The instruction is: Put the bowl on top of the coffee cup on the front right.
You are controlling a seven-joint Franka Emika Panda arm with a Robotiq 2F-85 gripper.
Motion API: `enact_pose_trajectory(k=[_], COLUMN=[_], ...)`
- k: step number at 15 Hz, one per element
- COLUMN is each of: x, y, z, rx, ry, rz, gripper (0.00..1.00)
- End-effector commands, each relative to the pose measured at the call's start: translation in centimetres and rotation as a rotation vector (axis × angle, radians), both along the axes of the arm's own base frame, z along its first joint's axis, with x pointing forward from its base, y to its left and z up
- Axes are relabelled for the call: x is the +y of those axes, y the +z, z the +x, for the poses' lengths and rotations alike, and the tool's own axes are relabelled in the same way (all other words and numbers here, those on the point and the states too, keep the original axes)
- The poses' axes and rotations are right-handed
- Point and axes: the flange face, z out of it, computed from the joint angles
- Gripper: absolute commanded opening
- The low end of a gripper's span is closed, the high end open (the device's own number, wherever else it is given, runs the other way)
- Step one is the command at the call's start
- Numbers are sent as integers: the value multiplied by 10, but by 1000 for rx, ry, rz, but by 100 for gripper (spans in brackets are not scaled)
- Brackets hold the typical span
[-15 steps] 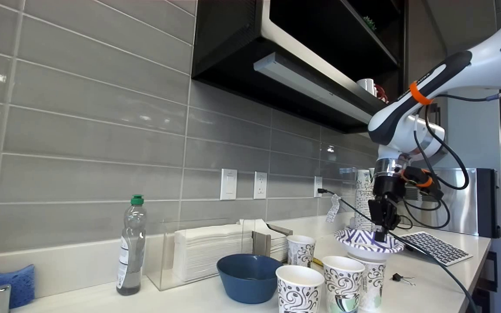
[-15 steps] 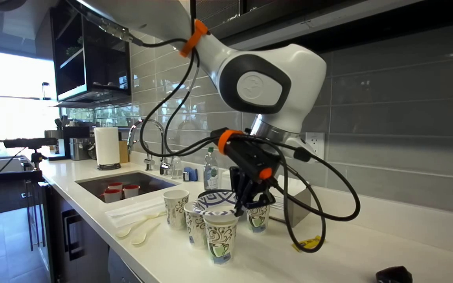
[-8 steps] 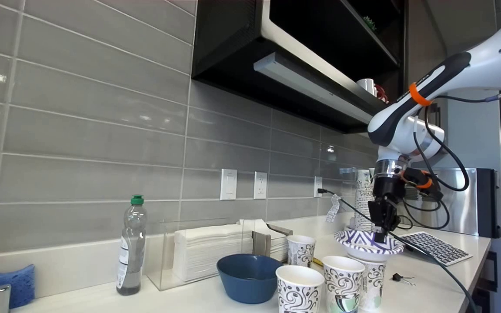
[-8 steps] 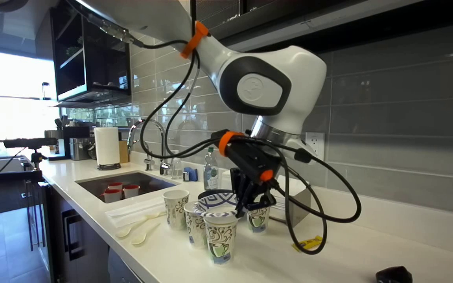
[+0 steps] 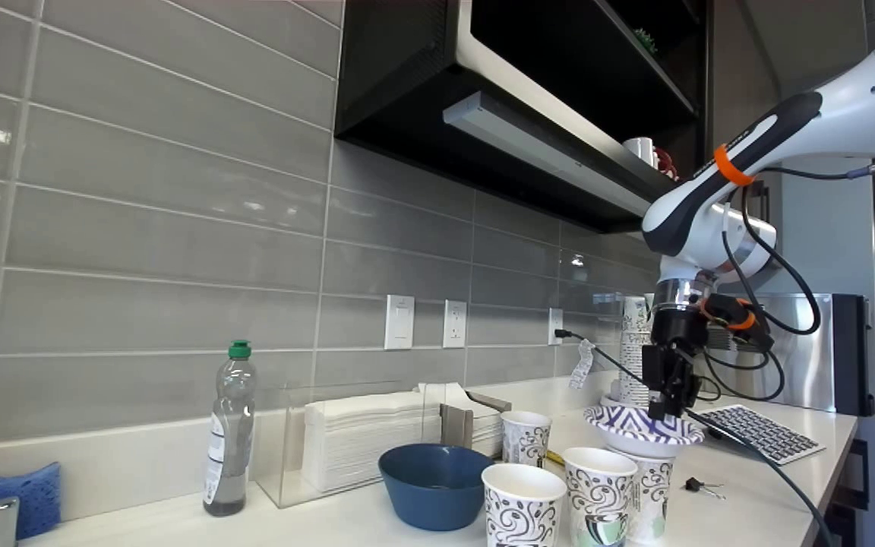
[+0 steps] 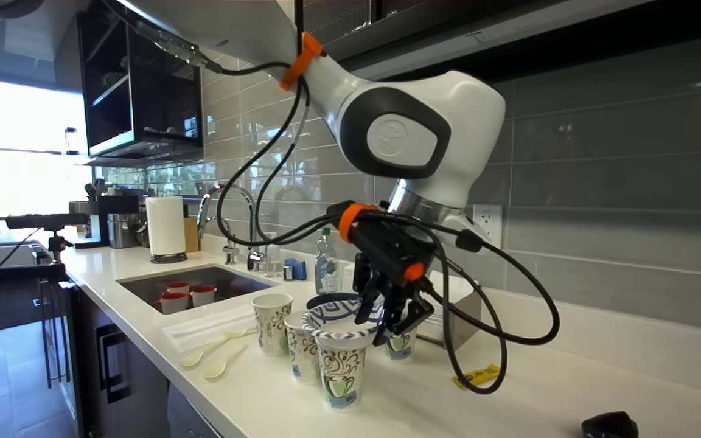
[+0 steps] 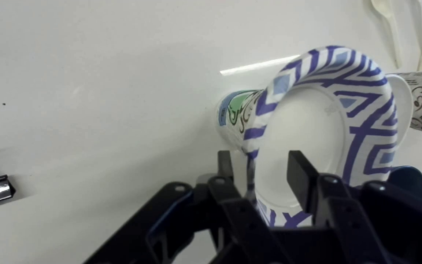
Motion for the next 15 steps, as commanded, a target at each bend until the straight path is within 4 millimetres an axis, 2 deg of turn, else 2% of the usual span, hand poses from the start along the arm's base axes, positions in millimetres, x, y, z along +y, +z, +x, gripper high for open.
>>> enact_pose_trajectory(k=[1, 2, 3, 4, 5, 6, 13, 15], x=[0, 0, 0, 0, 1, 1, 2, 2], y=[-1, -1, -2, -2, -2, -2, -1, 0], z=[-1, -2, -1, -1, -1, -1, -2, -3], rx=[-9, -10, -10, -12, -14, -15, -25, -28], ry=[17, 21, 23, 26, 30, 33, 55, 64], rz=[10, 10, 9, 8, 7, 7, 14, 18], gripper=[76, 84, 85, 48, 52, 52, 1, 0])
